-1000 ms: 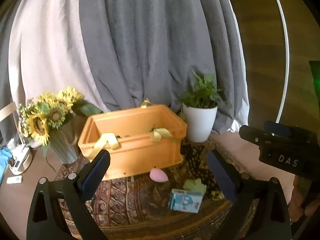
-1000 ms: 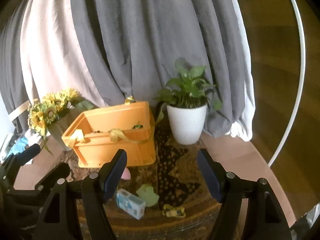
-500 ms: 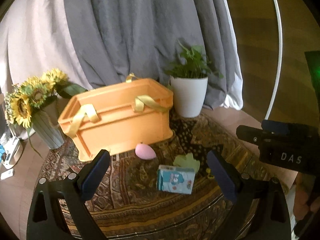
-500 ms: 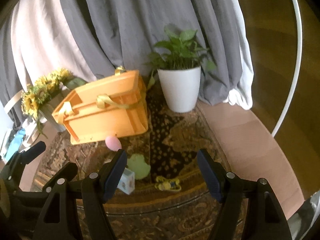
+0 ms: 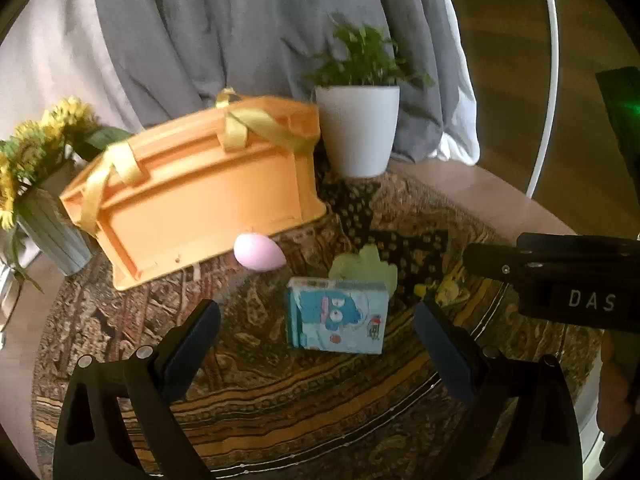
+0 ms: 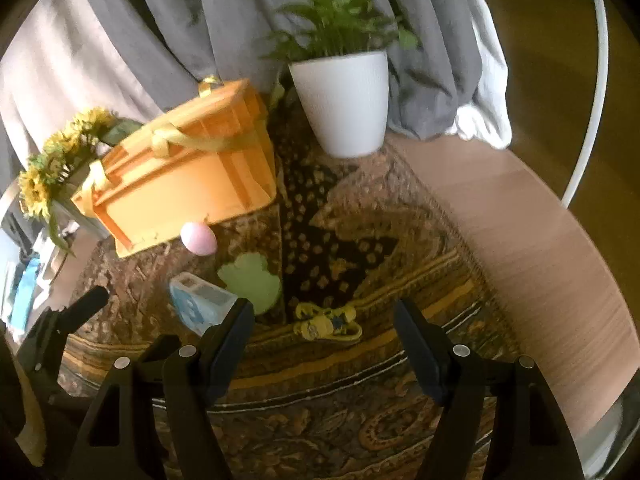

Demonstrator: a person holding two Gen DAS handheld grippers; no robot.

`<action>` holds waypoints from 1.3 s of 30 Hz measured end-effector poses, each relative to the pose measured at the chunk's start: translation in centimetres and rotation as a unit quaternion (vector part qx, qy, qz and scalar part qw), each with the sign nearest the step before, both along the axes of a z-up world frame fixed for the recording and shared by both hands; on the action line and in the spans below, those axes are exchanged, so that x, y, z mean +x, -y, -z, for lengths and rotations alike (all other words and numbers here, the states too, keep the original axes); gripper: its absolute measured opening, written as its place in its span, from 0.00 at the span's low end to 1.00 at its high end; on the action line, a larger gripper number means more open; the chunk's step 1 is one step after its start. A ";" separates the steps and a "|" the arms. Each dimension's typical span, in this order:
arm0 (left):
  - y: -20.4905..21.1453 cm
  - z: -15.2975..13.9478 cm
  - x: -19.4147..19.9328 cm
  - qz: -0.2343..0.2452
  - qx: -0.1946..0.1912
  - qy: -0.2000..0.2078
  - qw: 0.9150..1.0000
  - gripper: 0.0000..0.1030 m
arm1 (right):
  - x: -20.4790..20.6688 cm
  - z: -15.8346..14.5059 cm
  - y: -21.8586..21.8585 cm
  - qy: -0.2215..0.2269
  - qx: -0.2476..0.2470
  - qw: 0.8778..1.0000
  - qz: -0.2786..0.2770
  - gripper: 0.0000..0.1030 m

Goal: Organize soft objects
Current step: 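Move both tools back toward the blue tissue pack and minion slippers, then grasp the blue tissue pack with the left tool while the right tool grasps the yellow minion slippers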

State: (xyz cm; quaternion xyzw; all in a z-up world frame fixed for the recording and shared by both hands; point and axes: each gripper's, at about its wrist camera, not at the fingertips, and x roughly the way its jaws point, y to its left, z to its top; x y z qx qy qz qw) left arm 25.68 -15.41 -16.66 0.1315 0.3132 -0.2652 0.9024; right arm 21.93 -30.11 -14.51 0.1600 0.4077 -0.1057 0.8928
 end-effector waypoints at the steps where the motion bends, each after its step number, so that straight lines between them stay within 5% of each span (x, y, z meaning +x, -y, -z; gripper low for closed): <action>1: 0.1 0.4 0.2 0.002 0.002 -0.004 1.000 0.96 | 0.1 0.4 0.0 -0.003 0.002 1.000 -0.001 0.71; 25: 2.2 5.1 2.9 0.034 0.025 -0.049 0.998 0.96 | 3.4 6.0 -0.3 -0.074 0.016 0.997 -0.001 0.71; 35: 3.1 6.3 4.0 0.034 0.044 -0.082 0.995 0.96 | 4.2 6.4 -1.0 -0.105 -0.027 0.994 0.001 0.67; 39: 3.3 6.7 4.2 0.037 0.052 -0.093 0.994 0.87 | 4.1 6.4 -1.3 -0.102 -0.034 0.994 -0.003 0.61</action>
